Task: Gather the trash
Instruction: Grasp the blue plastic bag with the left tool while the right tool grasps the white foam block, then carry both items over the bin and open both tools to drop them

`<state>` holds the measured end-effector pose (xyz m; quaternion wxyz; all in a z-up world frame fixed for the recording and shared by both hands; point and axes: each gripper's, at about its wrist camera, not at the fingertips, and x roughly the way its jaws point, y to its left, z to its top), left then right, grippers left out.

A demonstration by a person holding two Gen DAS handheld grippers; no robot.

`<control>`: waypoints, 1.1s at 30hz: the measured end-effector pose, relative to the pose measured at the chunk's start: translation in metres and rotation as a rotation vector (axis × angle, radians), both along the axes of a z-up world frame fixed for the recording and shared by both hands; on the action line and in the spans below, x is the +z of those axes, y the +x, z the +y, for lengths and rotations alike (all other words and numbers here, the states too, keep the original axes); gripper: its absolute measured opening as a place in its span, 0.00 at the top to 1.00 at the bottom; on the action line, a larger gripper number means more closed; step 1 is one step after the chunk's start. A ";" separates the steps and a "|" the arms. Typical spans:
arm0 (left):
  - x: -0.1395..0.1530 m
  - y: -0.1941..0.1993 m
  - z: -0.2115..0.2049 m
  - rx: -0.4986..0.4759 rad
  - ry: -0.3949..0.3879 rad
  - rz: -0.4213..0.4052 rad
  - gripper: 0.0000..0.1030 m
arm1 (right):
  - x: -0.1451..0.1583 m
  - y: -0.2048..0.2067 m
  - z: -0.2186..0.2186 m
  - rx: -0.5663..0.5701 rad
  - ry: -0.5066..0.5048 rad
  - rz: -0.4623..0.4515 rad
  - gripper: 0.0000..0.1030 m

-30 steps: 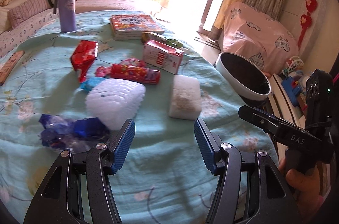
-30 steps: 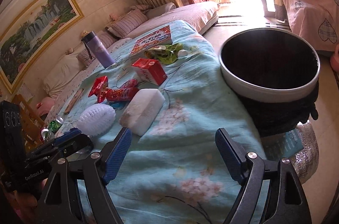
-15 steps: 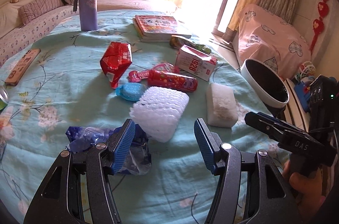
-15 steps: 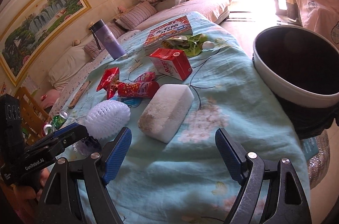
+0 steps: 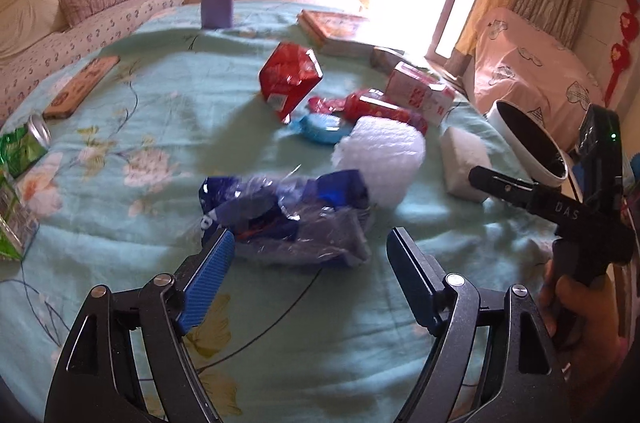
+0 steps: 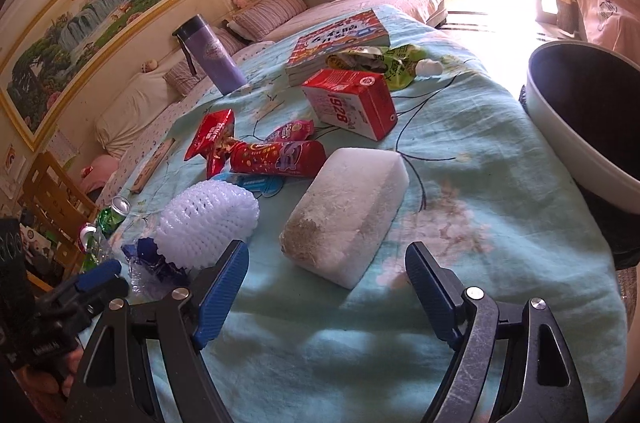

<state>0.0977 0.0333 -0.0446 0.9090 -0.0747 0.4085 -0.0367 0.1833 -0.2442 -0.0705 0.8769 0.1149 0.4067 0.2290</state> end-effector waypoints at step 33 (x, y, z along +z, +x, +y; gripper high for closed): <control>0.028 0.014 -0.130 -0.307 -0.024 -0.068 0.61 | 0.035 -0.036 -0.125 -0.195 -0.006 -0.097 0.53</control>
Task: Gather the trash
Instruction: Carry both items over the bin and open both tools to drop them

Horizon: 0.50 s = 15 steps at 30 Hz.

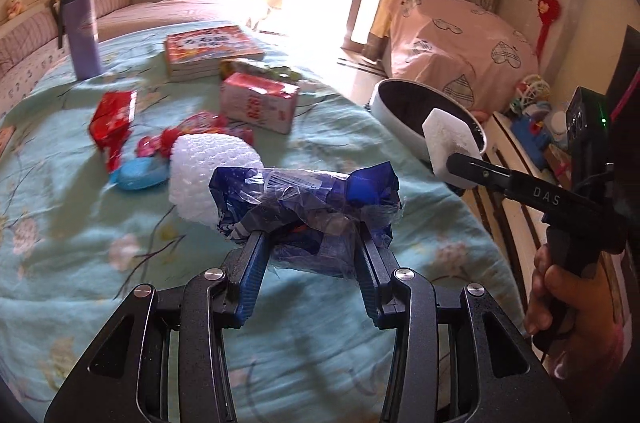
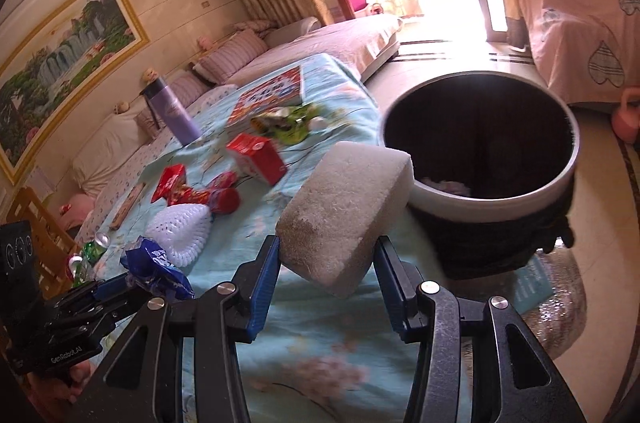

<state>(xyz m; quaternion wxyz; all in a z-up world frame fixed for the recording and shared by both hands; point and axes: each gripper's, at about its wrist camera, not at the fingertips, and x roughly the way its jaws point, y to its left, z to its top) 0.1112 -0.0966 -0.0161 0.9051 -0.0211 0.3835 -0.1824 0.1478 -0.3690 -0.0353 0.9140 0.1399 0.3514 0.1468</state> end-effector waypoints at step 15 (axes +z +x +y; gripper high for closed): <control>0.017 0.050 -0.097 -0.135 0.044 -0.023 0.60 | 0.012 0.014 -0.073 -0.108 -0.014 -0.027 0.52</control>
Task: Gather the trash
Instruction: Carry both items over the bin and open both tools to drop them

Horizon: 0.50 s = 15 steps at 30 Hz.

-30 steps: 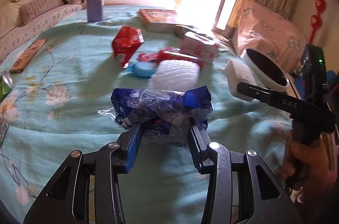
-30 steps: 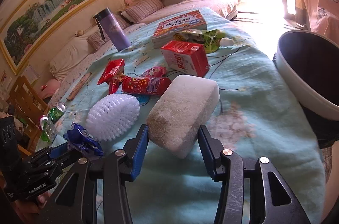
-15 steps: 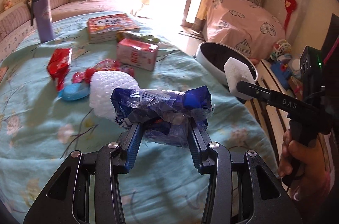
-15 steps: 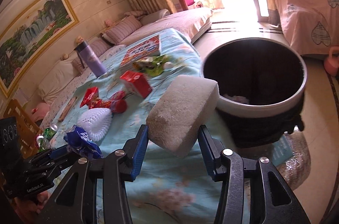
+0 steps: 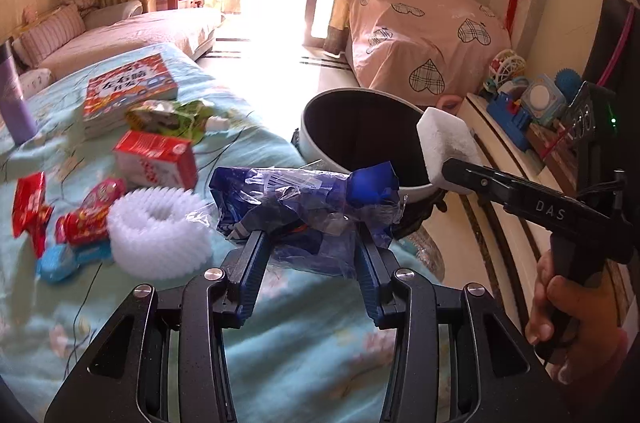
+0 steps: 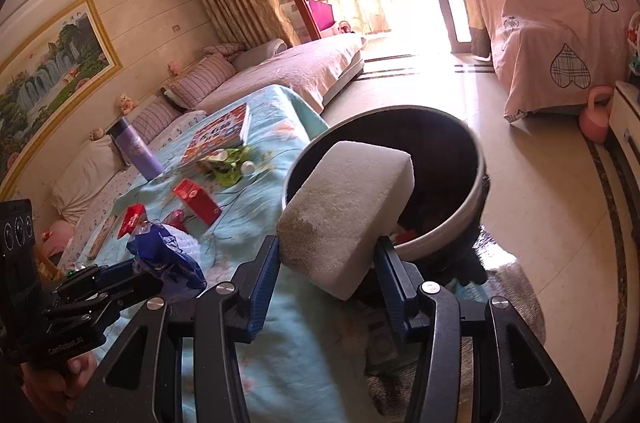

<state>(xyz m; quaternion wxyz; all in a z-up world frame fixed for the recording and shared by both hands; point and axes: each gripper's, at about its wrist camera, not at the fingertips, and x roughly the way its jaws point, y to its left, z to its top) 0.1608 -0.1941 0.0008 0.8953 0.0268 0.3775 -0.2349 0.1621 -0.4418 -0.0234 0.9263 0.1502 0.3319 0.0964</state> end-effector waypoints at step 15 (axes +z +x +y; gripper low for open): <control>0.006 0.067 -0.063 -0.038 0.054 0.003 0.59 | -0.001 0.044 -0.034 0.019 -0.032 0.024 0.51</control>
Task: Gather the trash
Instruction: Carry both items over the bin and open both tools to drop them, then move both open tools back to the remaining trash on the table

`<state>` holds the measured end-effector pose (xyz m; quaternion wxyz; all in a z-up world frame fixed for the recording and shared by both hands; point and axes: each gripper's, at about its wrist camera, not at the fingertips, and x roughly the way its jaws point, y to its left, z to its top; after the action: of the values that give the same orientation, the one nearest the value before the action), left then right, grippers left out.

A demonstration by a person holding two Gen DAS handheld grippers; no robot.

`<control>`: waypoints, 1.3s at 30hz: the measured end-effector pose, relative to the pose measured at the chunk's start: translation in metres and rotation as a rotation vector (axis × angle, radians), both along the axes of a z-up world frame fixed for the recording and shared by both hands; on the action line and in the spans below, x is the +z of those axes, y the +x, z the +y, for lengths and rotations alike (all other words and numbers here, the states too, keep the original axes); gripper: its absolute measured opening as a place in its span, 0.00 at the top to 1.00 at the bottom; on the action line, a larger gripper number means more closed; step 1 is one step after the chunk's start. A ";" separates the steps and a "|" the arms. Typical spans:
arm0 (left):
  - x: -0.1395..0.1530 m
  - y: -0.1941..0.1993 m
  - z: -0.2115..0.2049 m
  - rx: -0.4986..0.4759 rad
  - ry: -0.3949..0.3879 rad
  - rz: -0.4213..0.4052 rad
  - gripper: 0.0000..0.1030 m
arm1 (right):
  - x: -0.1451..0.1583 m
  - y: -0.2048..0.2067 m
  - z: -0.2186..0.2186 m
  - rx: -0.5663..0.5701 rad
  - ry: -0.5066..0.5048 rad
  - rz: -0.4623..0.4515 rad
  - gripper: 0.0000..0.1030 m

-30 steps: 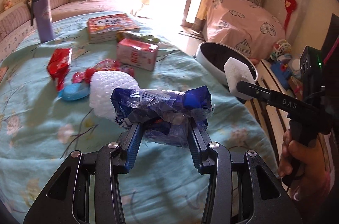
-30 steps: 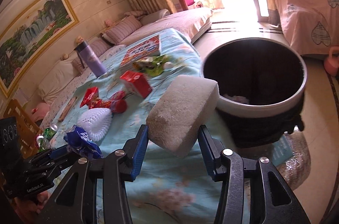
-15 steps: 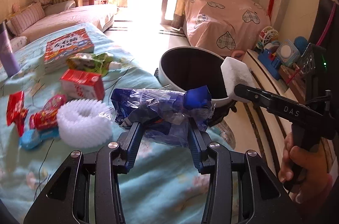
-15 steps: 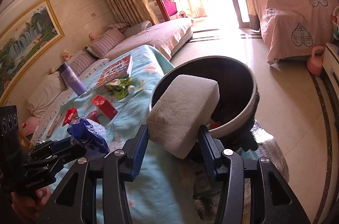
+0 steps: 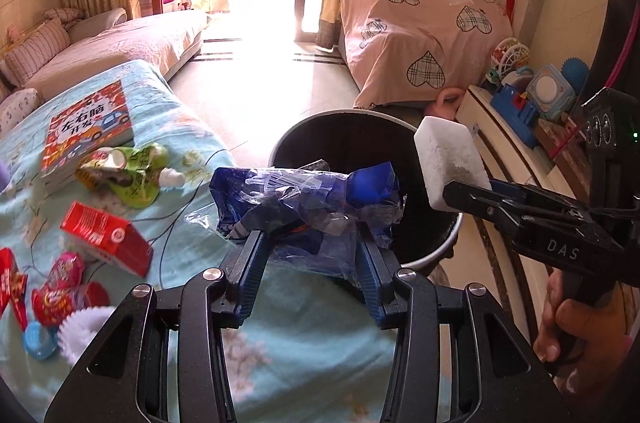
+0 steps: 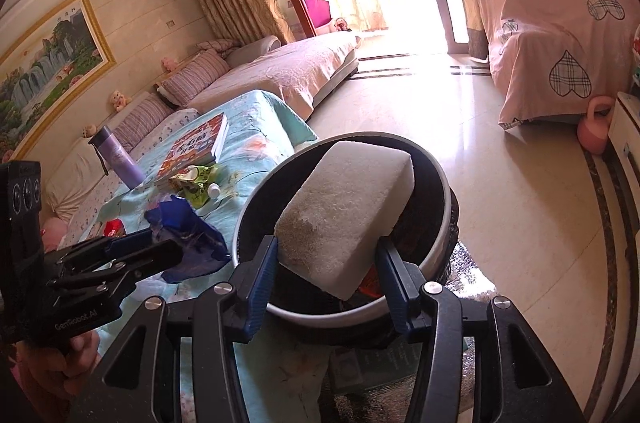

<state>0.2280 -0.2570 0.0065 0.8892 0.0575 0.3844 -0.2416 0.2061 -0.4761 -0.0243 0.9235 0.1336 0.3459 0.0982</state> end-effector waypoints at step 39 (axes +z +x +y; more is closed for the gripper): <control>-0.020 -0.054 0.066 0.080 -0.114 0.061 0.30 | -0.017 -0.034 0.031 0.029 0.094 0.047 0.10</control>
<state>0.1736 -0.1909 -0.0135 0.8879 -0.0162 0.3986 -0.2289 0.1722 -0.4451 -0.0416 0.9062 0.1741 0.3646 0.1244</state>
